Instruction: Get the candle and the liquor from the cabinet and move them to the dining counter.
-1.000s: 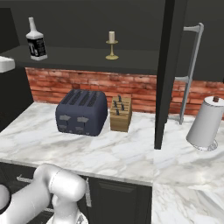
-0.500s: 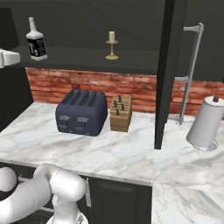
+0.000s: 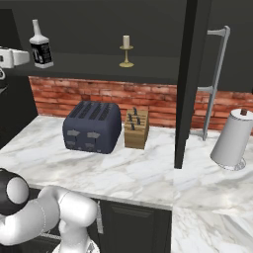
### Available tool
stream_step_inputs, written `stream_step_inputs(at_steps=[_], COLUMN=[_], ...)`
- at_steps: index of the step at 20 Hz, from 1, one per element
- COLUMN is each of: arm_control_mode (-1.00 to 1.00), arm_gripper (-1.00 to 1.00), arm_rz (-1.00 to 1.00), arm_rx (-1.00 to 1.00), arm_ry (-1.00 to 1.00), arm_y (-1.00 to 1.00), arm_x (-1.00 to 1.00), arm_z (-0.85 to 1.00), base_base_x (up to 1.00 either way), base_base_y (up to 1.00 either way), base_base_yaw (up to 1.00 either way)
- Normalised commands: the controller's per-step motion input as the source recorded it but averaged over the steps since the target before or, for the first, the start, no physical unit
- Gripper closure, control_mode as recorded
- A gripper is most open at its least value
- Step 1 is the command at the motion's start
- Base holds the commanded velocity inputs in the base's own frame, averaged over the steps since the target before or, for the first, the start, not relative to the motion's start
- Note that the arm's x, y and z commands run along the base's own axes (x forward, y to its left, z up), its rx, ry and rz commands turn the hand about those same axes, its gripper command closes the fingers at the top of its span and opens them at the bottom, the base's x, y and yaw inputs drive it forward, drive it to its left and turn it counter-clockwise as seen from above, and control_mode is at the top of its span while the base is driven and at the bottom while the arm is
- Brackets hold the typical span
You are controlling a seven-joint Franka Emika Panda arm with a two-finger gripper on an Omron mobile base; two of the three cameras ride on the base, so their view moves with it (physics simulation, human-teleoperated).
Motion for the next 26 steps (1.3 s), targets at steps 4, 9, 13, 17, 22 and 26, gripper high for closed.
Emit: stream_step_inputs(at_steps=[4,9,13,17,22,26], arm_control_mode=[-1.00,-1.00,-1.00,-1.00,-1.00,-1.00], arm_gripper=[-1.00,-1.00,-1.00,-1.00,-1.00,-1.00], arm_rz=[0.10,0.07,0.00,0.01,0.12,0.16], arm_rx=[0.00,0.00,-0.01,-0.02,0.00,0.00], arm_ry=[-0.01,0.00,0.00,0.00,-0.09,-0.11], arm_y=[-0.08,-0.02,-0.16,-0.18,-0.15,-0.25], arm_x=[0.00,0.04,0.00,0.05,0.08,0.00], arm_z=[0.29,0.27,0.08,0.01,0.00,0.00], base_base_x=[0.00,0.00,0.00,0.00,0.00,0.00], base_base_y=[0.00,0.00,0.00,0.00,0.00,0.00], base_base_yaw=[0.00,0.00,0.00,0.00,0.00,0.00])
